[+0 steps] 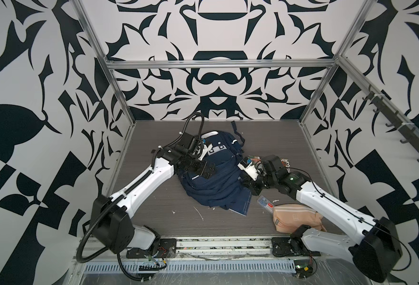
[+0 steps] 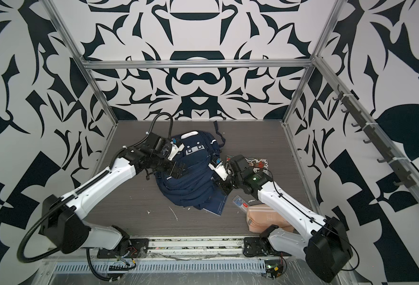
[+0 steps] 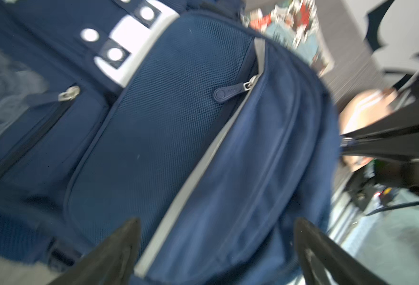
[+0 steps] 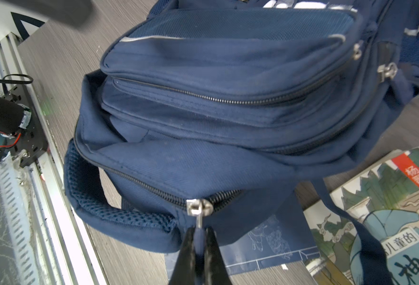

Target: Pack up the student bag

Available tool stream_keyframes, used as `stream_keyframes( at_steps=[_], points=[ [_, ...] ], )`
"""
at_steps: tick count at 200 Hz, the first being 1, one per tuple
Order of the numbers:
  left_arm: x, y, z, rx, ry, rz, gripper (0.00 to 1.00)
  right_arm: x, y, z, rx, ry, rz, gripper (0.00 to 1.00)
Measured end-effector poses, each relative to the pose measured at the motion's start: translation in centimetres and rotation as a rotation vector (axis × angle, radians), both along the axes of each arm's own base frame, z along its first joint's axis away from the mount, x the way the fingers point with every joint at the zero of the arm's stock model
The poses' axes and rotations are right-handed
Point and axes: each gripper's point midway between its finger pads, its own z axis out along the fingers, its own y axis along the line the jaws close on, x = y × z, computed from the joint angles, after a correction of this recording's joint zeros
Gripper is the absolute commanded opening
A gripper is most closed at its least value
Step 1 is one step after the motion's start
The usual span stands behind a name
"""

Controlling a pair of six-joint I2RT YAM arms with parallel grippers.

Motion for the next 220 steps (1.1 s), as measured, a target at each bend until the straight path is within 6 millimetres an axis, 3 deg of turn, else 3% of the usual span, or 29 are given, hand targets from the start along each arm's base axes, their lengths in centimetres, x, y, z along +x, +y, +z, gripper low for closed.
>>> stream_keyframes(
  at_steps=[52, 76, 92, 105, 141, 196, 220],
  points=[
    [0.6, -2.8, -4.0, 0.075, 0.025, -0.116, 0.95, 0.0, -0.6, -0.3, -0.011, 0.015, -0.009, 0.0],
    [0.7, -3.3, -5.3, 0.119, 0.009, -0.144, 0.86, 0.0, -0.8, -0.2, -0.014, 0.011, -0.015, 0.0],
    [0.8, -3.5, -5.6, 0.148, -0.017, -0.16, 0.66, 0.1, -0.9, -0.3, -0.022, 0.012, -0.021, 0.0],
    [0.9, -3.8, -5.8, 0.158, -0.034, -0.165, 0.42, 0.2, -1.1, -0.4, -0.026, 0.011, -0.029, 0.0],
    [1.5, -4.3, -4.9, 0.146, -0.066, -0.164, 0.0, 0.6, -1.5, -0.5, -0.046, -0.001, -0.053, 0.0],
    [2.5, -4.6, -2.7, 0.084, -0.017, -0.047, 0.0, 0.9, -2.5, -0.4, -0.101, -0.023, -0.064, 0.0],
    [3.9, -4.2, -0.1, 0.002, 0.053, 0.089, 0.0, 1.2, -2.9, 0.2, -0.136, -0.051, -0.059, 0.0]
  ],
)
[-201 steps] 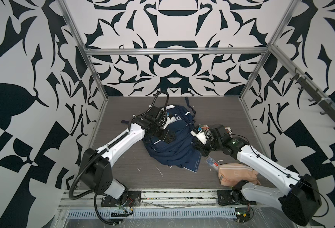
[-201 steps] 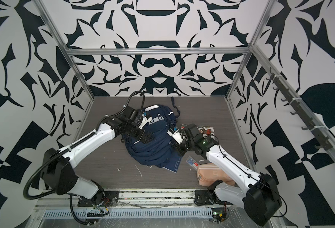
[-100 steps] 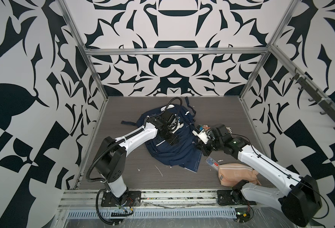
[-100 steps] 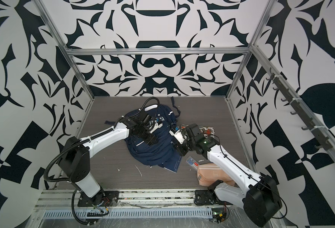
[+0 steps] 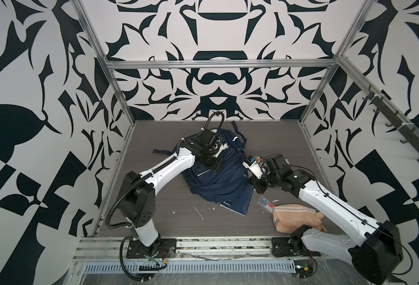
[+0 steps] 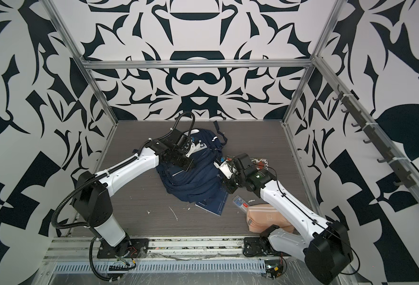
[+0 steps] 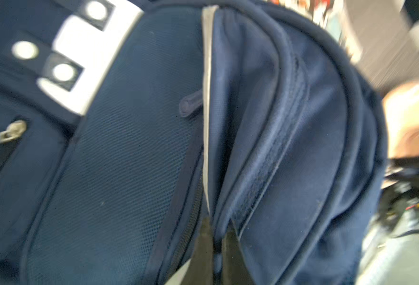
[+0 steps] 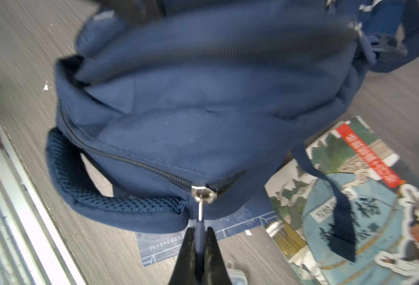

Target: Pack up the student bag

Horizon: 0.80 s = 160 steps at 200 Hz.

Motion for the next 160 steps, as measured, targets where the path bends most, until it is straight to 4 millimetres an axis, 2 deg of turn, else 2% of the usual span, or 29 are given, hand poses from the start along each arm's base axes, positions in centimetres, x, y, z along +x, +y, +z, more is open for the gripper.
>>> stream_keyframes(
  at_steps=[29, 56, 90, 127, 160],
  points=[
    [1.3, 0.4, 3.7, -0.102, 0.089, 0.152, 0.0, 0.7, 0.4, 1.7, -0.023, -0.083, 0.035, 0.0],
    [1.9, 0.0, 5.6, -0.136, 0.153, 0.236, 0.0, 0.7, 1.7, 3.7, -0.035, -0.154, 0.084, 0.0],
    [2.7, -0.5, 5.5, -0.145, 0.213, 0.304, 0.0, -0.1, 4.7, 4.4, -0.047, -0.168, 0.163, 0.0],
    [3.3, -1.5, 5.3, -0.208, 0.255, 0.358, 0.0, -1.3, 7.4, 3.4, -0.031, -0.113, 0.2, 0.0],
    [3.1, -2.4, 3.8, -0.27, 0.35, 0.422, 0.0, -2.5, 10.0, 2.5, -0.048, -0.1, 0.238, 0.0]
  ],
)
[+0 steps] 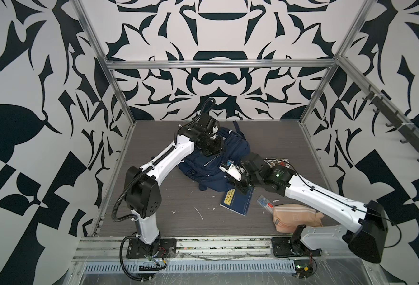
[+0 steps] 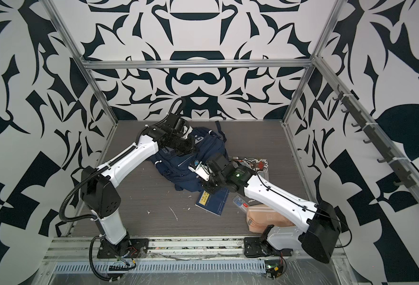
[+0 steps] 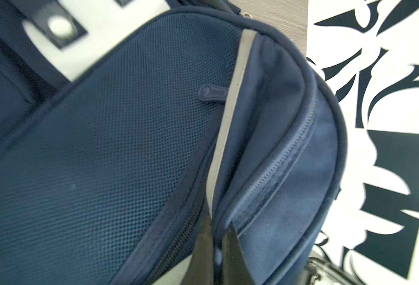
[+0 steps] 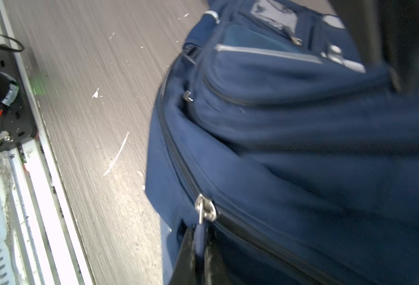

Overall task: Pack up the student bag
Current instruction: 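Drag the zipper around the backpack side with the right gripper while left holds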

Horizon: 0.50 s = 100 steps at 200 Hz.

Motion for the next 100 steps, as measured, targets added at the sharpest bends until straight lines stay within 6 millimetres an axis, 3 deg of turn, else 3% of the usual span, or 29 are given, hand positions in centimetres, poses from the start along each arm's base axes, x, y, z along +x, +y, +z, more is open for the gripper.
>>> stream_keyframes(
  at_steps=[36, 100],
  points=[
    [0.9, -0.3, 0.7, -0.068, 0.051, 0.091, 0.0, 0.6, 0.7, -1.2, -0.062, -0.053, -0.047, 0.0],
    [3.2, 0.1, 2.3, -0.133, 0.064, 0.244, 0.0, 2.7, -0.1, 0.7, -0.025, -0.19, -0.257, 0.0]
  ],
)
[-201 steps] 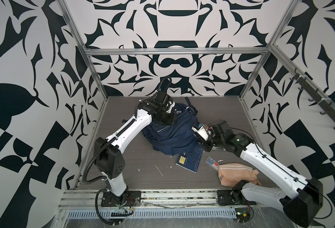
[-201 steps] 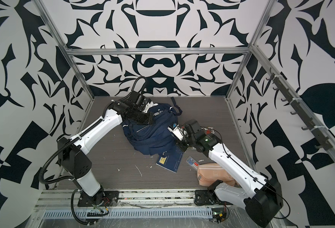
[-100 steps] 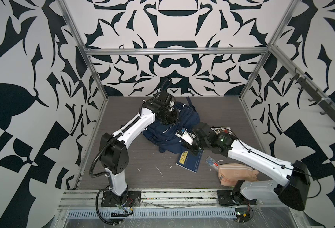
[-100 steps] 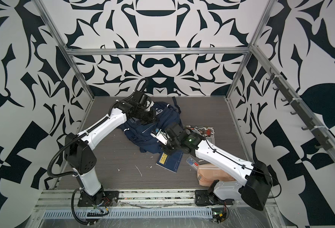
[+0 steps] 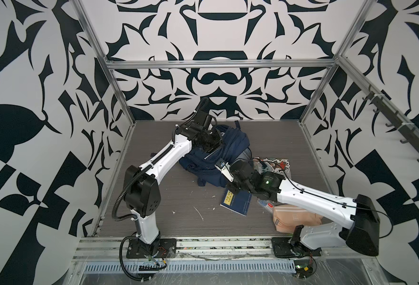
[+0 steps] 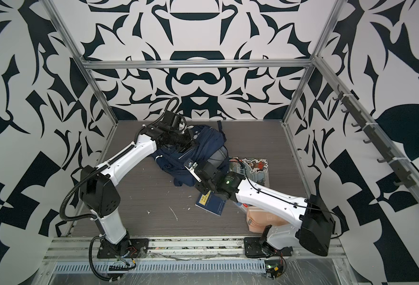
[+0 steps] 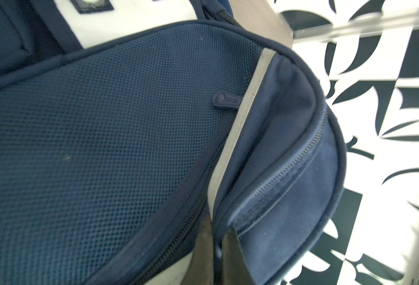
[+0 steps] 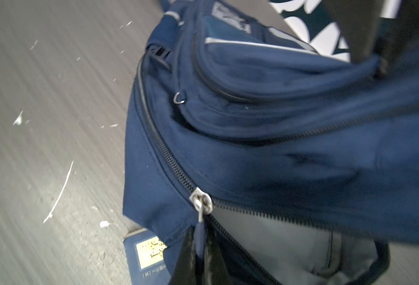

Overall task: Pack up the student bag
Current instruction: 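Drag the zipper around the backpack side with the right gripper while left holds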

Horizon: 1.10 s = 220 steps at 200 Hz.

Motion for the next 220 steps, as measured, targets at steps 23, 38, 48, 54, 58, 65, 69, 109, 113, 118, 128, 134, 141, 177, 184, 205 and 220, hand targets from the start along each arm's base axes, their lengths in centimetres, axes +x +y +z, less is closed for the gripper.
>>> stream_keyframes(
  at_steps=[23, 38, 48, 54, 58, 65, 69, 109, 113, 118, 128, 134, 141, 177, 184, 205, 220],
  points=[
    [0.4, 0.4, 0.7, 0.003, 0.0, 0.051, 0.0, -0.1, -0.6, 0.8, 0.054, 0.006, -0.055, 0.0],
    [0.5, 0.6, 1.2, 0.012, 0.0, 0.072, 0.0, -0.2, -0.8, 1.0, 0.068, 0.015, -0.078, 0.0],
    [0.5, 0.8, 1.6, 0.022, 0.0, 0.084, 0.0, -0.3, -0.7, 1.0, 0.056, 0.018, -0.084, 0.0],
    [0.5, 0.9, 1.8, 0.026, -0.003, 0.09, 0.0, -0.3, -0.6, 1.0, 0.047, 0.02, -0.087, 0.0],
    [0.5, 1.0, 1.9, 0.03, -0.003, 0.093, 0.0, -0.3, -0.6, 1.1, 0.043, 0.021, -0.087, 0.0],
    [0.5, 1.0, 1.9, 0.033, -0.004, 0.098, 0.0, -0.3, -0.5, 1.2, 0.032, 0.022, -0.088, 0.0],
    [0.5, 1.0, 1.9, 0.034, -0.003, 0.102, 0.0, -0.3, -0.4, 1.2, 0.026, 0.025, -0.087, 0.0],
    [0.3, 0.7, 0.8, 0.031, 0.041, 0.132, 0.0, -0.8, 0.7, 0.5, -0.001, 0.069, -0.033, 0.0],
    [0.3, 0.7, 0.6, 0.032, 0.046, 0.134, 0.0, -0.9, 0.9, 0.4, 0.001, 0.074, -0.024, 0.0],
    [0.2, 0.6, 0.4, 0.034, 0.052, 0.135, 0.0, -1.0, 1.3, 0.3, 0.008, 0.085, -0.006, 0.0],
    [0.0, 0.7, -0.1, 0.039, 0.067, 0.139, 0.0, -1.3, 1.9, -0.1, 0.013, 0.102, 0.02, 0.0],
    [-0.1, 0.7, -0.3, 0.042, 0.072, 0.14, 0.0, -1.4, 2.2, -0.4, 0.012, 0.114, 0.034, 0.0],
    [-0.1, 0.8, -0.5, 0.046, 0.077, 0.143, 0.0, -1.5, 2.7, -0.8, 0.007, 0.13, 0.049, 0.0],
    [-0.3, 1.0, -2.1, 0.059, 0.101, 0.157, 0.0, -1.6, 5.1, -2.1, 0.013, 0.203, 0.098, 0.0],
    [-0.3, 0.9, -2.5, 0.055, 0.108, 0.162, 0.0, -1.7, 5.4, -2.1, 0.029, 0.214, 0.1, 0.0],
    [0.1, 0.5, -3.4, 0.019, 0.114, 0.184, 0.0, -2.0, 6.9, -1.4, 0.134, 0.245, 0.098, 0.0],
    [0.1, 0.2, -3.6, 0.001, 0.119, 0.195, 0.0, -2.1, 7.5, -1.3, 0.187, 0.269, 0.081, 0.0]
  ],
)
